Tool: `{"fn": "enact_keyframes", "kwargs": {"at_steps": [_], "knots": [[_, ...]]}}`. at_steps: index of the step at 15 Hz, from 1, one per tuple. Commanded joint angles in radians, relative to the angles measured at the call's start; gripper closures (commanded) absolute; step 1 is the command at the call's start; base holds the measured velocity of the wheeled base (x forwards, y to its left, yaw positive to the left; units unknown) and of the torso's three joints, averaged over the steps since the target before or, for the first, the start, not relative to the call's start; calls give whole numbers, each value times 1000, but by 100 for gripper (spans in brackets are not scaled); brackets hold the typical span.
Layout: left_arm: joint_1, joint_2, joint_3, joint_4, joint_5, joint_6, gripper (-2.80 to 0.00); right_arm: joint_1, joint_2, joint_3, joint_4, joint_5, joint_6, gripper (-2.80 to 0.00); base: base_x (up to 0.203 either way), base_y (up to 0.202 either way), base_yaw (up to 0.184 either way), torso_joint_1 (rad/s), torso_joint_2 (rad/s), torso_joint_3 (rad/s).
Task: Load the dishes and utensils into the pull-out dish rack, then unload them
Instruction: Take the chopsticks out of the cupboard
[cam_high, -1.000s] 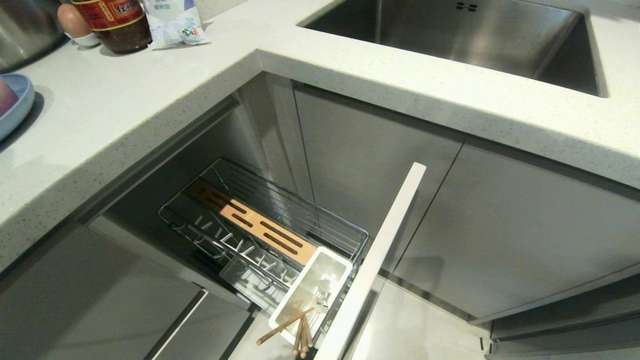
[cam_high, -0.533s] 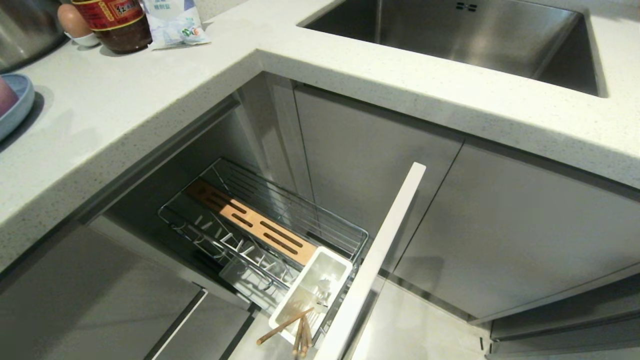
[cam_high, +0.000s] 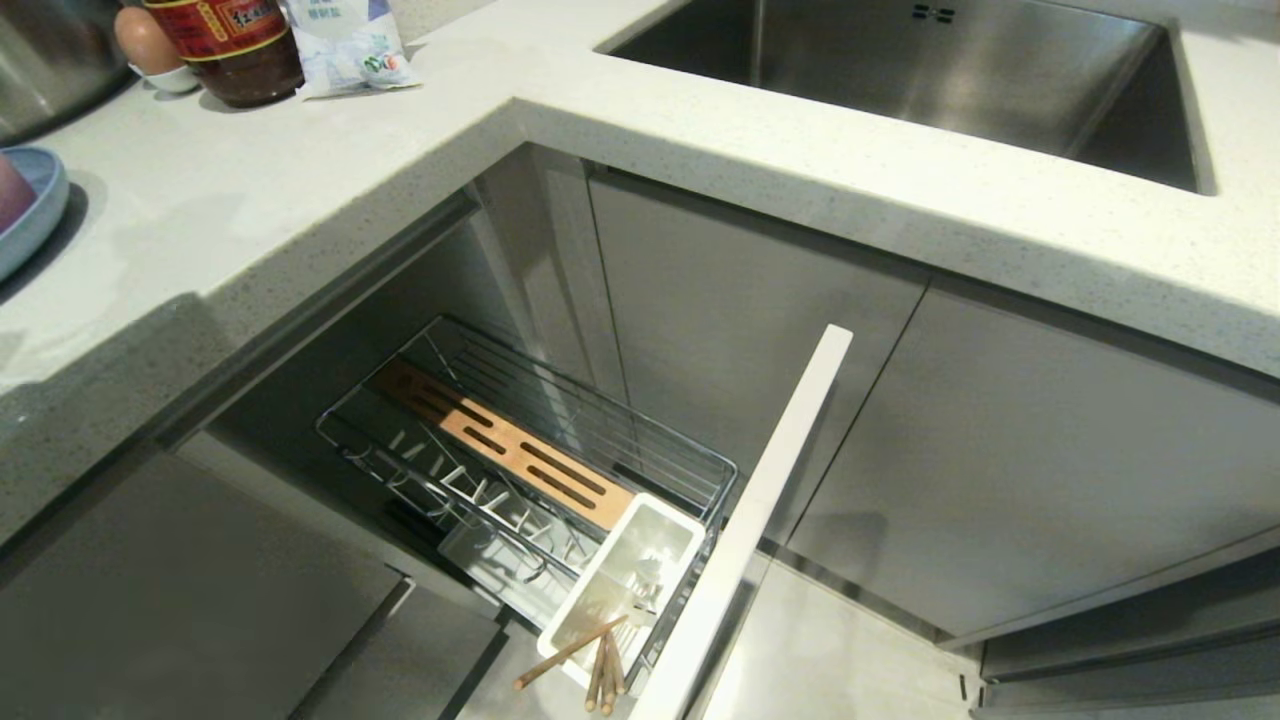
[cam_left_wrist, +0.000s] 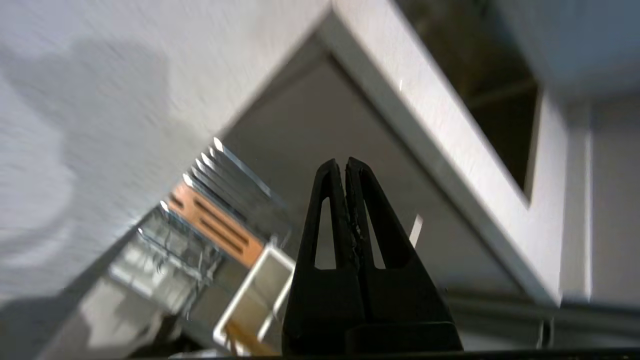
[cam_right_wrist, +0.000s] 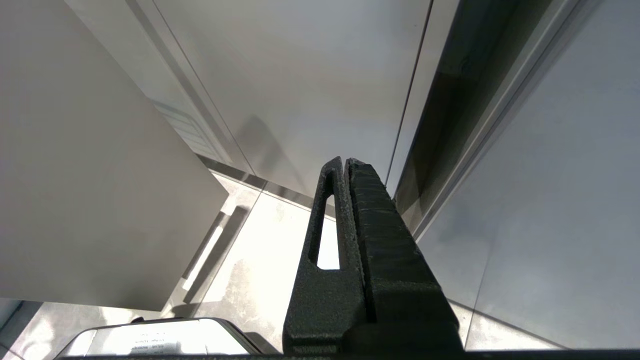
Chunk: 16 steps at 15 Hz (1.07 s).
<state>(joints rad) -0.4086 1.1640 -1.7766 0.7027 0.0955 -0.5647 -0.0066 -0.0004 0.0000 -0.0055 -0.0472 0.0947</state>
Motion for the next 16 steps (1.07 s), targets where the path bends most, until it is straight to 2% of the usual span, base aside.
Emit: {"fn": "enact_keyframes", "kwargs": {"at_steps": [1,3,4,6,8,11,13,16], "knots": [[-196,83,55,23,105,10,0,0,-4,0,-1,0,0,0,0,0,0,0,0,0],[-311,153,114,69,222,51,0,0,-4,0,-1,0,0,0,0,0,0,0,0,0],[-331,183,123,133,242,62,0,0,-3,0,-1,0,0,0,0,0,0,0,0,0],[-341,255,117,280,242,71,0,0,-4,0,-1,0,0,0,0,0,0,0,0,0],[-350,315,97,366,213,71,0,0,-4,0,-1,0,0,0,0,0,0,0,0,0],[-352,407,61,482,115,55,0,0,-3,0,-1,0,0,0,0,0,0,0,0,0],[-352,475,52,528,35,43,0,0,-4,0,-1,0,0,0,0,0,0,0,0,0],[-341,576,60,579,-43,41,0,0,-3,0,-1,0,0,0,0,0,0,0,0,0]]}}
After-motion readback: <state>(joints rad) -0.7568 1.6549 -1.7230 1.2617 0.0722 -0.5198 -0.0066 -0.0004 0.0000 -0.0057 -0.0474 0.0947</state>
